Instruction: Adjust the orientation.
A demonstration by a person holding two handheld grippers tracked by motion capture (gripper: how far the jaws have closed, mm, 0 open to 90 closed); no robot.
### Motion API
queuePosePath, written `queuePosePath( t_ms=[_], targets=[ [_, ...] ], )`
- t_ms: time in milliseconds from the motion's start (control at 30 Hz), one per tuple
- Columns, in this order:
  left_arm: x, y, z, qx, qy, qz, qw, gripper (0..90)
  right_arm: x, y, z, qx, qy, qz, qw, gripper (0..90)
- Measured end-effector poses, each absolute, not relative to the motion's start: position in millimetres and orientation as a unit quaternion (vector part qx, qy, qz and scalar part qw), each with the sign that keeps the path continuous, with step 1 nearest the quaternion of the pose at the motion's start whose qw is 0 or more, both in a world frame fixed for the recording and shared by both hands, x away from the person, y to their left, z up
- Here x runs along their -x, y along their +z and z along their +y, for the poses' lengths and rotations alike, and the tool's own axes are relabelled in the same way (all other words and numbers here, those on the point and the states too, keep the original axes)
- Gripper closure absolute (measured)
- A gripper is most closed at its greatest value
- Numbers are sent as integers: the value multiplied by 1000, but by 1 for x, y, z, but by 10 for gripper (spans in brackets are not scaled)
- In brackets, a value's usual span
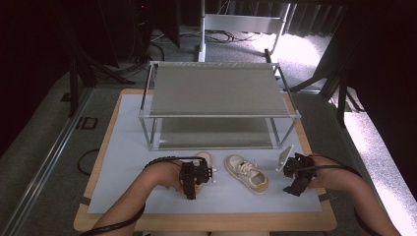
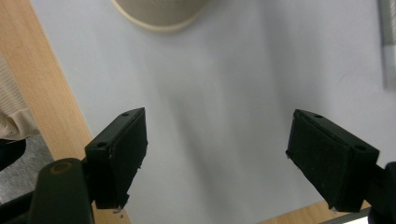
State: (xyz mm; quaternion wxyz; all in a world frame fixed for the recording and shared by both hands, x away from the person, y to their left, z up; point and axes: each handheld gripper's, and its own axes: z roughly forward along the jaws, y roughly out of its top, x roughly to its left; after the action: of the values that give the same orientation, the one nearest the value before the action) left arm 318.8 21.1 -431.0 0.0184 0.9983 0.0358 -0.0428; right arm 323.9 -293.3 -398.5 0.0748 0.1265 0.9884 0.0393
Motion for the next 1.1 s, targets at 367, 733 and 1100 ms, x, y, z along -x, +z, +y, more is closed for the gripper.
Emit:
queuePosePath(
  t_ms=[367, 733, 1100],
  targets=[
    [-319, -431, 21, -998, -44, 37, 18, 580, -312, -368, -258, -54, 58, 994, 71, 234],
    [-319, -431, 22, -998, -46, 38, 19, 581, -306, -370, -231, 1, 50, 996, 68, 298],
    [-319, -431, 22, -998, -46, 37, 22, 581, -309, -390, -208, 58, 27, 997, 39, 499]
  ],
)
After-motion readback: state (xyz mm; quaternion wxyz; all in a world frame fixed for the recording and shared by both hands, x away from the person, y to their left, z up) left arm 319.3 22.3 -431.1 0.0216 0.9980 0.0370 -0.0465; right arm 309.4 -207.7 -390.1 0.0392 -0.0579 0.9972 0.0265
